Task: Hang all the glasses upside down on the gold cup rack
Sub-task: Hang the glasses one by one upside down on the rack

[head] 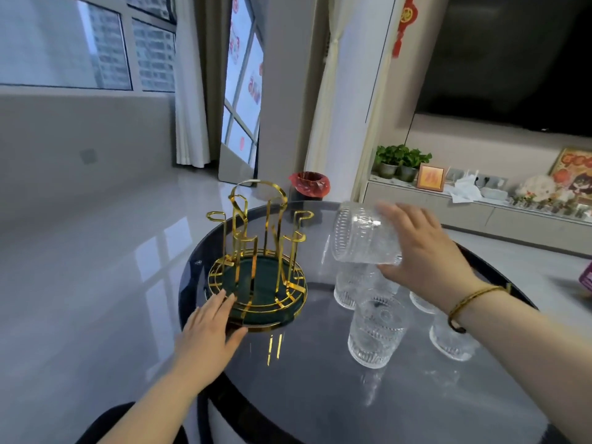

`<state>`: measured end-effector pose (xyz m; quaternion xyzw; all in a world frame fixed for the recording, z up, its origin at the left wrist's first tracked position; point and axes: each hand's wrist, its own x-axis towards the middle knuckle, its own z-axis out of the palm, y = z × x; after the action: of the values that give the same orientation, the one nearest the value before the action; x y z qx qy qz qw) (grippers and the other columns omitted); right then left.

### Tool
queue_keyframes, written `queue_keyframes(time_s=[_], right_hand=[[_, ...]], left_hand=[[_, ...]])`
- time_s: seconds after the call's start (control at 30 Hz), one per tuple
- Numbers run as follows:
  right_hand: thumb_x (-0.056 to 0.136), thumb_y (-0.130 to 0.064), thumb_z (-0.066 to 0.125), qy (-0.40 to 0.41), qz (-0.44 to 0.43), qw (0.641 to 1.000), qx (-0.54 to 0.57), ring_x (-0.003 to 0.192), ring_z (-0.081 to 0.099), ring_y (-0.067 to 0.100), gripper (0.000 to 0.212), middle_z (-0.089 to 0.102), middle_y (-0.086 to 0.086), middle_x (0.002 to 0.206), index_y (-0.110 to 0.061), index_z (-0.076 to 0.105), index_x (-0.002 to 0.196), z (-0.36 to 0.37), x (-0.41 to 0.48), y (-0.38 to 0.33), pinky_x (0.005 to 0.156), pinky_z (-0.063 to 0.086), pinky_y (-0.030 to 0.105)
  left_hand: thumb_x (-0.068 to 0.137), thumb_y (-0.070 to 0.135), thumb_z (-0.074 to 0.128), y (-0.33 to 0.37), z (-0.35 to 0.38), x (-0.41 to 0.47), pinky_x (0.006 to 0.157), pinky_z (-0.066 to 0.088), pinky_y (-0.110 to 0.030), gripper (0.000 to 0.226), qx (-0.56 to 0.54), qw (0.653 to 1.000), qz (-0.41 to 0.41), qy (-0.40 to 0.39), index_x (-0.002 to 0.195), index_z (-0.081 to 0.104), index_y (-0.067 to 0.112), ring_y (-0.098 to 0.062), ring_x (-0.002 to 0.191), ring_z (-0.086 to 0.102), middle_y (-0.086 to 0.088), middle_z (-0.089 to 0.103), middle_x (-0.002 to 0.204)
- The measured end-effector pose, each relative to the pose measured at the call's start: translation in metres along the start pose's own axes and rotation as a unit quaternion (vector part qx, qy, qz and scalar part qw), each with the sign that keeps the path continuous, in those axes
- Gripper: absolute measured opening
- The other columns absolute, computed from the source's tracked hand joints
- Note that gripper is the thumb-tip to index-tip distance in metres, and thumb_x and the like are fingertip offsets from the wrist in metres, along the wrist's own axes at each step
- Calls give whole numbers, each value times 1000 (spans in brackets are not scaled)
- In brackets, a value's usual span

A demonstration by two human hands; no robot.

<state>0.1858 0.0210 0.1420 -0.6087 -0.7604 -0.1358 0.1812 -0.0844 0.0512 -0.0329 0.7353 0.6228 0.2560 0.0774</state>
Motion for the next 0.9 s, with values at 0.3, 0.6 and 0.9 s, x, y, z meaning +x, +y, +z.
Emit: queue_keyframes(time_s=[0.3, 0.6, 0.9], right_hand=[[72, -19, 64, -66, -180, 959, -210, 119, 29, 28, 76, 35, 11, 132, -13, 18, 132, 3, 56, -34, 101, 28, 34], [85, 0, 36, -94, -332, 880, -327, 131, 16, 32, 57, 22, 18, 143, -12, 11, 134, 20, 85, -64, 110, 18, 39], [86, 0, 37, -121, -360, 862, -335, 133, 16, 33, 52, 25, 19, 142, -9, 15, 132, 46, 85, -77, 112, 15, 40]], left_hand=[[89, 47, 39, -13, 13, 0, 105, -8, -26, 64, -15, 999, 21, 30, 140, 8, 24, -1, 125, -12, 2, 7, 152], [90, 49, 35, -17, 16, 0, 105, -12, -24, 63, -5, 999, 19, 31, 140, 4, 26, -1, 124, -18, 6, 2, 153], [92, 44, 37, -17, 13, -1, 105, -12, -24, 60, -34, 999, 23, 32, 140, 7, 25, 0, 124, -16, 5, 4, 152]])
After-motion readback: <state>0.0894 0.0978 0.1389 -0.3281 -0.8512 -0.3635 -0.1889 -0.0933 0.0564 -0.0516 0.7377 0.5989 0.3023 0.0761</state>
